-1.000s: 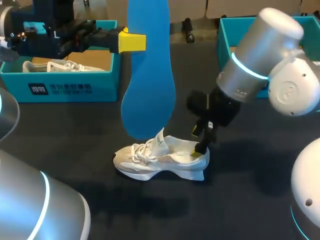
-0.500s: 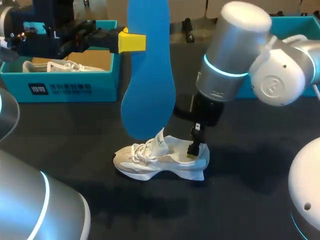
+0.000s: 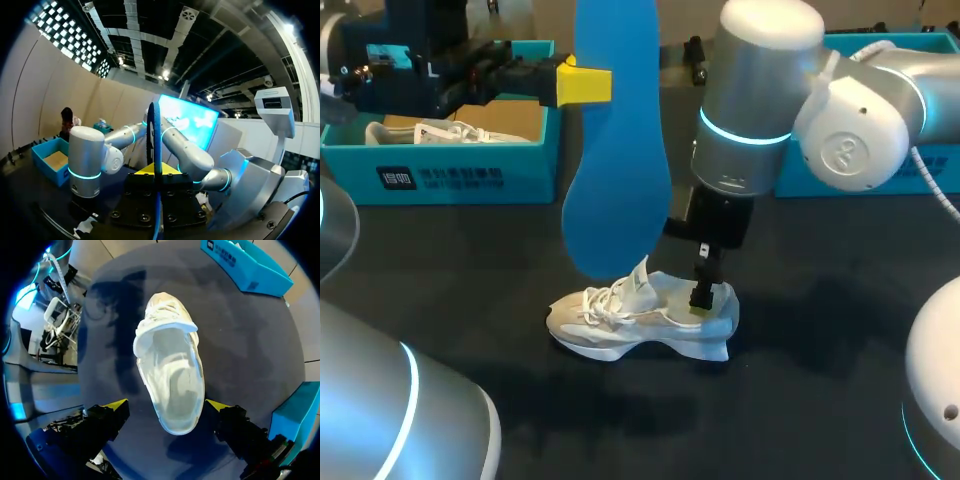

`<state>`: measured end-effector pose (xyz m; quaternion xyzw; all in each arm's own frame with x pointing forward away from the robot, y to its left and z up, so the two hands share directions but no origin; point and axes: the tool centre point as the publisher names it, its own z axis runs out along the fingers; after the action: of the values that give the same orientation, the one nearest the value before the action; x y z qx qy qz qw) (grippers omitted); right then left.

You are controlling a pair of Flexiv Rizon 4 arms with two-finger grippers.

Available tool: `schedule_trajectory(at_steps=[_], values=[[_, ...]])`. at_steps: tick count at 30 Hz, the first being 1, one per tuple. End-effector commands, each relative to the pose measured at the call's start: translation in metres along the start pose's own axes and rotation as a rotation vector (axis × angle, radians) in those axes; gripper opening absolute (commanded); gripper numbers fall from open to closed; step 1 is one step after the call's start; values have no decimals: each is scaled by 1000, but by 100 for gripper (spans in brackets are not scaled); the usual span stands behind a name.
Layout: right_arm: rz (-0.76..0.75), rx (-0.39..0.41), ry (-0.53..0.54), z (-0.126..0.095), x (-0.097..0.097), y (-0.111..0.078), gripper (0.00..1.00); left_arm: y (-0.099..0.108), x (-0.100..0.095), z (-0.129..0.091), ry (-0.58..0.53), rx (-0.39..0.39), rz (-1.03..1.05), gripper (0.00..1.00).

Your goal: Take the shoe out of the shoebox, open the shoe tongue, remove and reinsert the insole, then place the shoe into the shoebox

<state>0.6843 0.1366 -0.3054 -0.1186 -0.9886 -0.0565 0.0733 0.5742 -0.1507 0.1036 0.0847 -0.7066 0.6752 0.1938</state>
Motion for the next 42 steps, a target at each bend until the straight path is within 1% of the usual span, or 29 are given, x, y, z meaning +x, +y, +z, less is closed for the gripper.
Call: schedule_trajectory(at_steps=[1,5,9,12,15,17,20,23,26,31,38,42], values=[[1,1,-1,2,0,1,100,-1,-1,1,1,-4,-1,0],[1,1,-1,2,0,1,100,-1,-1,1,1,-4,-1,0],[40,-7,5,2,-9,3,100,-1,-1,1,1,-4,-1,0],[49,-4,4,-4,-17,6,100,-1,-1,1,1,-4,-1,0],[60,23,-11,-12,-28,9,100,-1,-1,1,1,-4,-1,0],[63,36,-9,-14,-36,13,100,-1,-1,1,1,-4,-1,0],[71,63,4,-10,-46,19,100,-1,-1,1,1,-4,-1,0],[54,56,3,-1,-52,21,100,-1,-1,1,1,-4,-1,0],[51,53,2,9,-54,22,100,-1,-1,1,1,-4,-1,0],[66,45,3,23,-51,24,100,-1,-1,1,1,-4,-1,0],[84,48,6,33,-43,27,100,-1,-1,1,1,-4,-1,0],[85,49,13,41,-44,28,100,-1,-1,1,1,-4,-1,0]])
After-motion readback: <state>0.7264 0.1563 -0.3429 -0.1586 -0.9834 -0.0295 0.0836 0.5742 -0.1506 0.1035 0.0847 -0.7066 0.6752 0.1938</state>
